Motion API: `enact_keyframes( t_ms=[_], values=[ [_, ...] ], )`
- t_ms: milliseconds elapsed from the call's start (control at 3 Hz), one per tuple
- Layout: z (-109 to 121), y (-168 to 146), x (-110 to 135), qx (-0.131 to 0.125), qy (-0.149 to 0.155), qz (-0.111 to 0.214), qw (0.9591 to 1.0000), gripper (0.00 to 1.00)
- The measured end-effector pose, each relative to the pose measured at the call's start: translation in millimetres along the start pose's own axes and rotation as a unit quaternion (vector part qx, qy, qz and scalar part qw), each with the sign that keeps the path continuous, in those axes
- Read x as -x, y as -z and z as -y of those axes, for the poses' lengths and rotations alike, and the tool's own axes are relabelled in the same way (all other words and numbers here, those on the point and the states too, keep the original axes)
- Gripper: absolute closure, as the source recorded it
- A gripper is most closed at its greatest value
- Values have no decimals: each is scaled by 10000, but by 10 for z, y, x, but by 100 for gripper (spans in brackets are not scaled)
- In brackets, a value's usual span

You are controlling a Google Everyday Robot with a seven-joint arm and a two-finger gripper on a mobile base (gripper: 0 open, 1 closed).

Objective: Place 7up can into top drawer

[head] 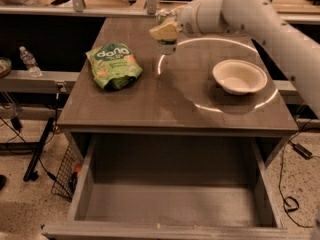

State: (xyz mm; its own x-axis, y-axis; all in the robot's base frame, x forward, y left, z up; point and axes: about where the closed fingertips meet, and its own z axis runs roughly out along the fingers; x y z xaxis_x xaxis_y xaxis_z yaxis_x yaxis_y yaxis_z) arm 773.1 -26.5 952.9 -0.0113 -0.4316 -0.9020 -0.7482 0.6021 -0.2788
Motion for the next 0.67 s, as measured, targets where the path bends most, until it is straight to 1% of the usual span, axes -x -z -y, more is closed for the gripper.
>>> enact_keyframes(
  t_ms=[333,667],
  values=[
    [-160,698,29,42,-27,-80,10000,100],
    [-161,699,28,44,-24,-81,10000,100]
  ],
)
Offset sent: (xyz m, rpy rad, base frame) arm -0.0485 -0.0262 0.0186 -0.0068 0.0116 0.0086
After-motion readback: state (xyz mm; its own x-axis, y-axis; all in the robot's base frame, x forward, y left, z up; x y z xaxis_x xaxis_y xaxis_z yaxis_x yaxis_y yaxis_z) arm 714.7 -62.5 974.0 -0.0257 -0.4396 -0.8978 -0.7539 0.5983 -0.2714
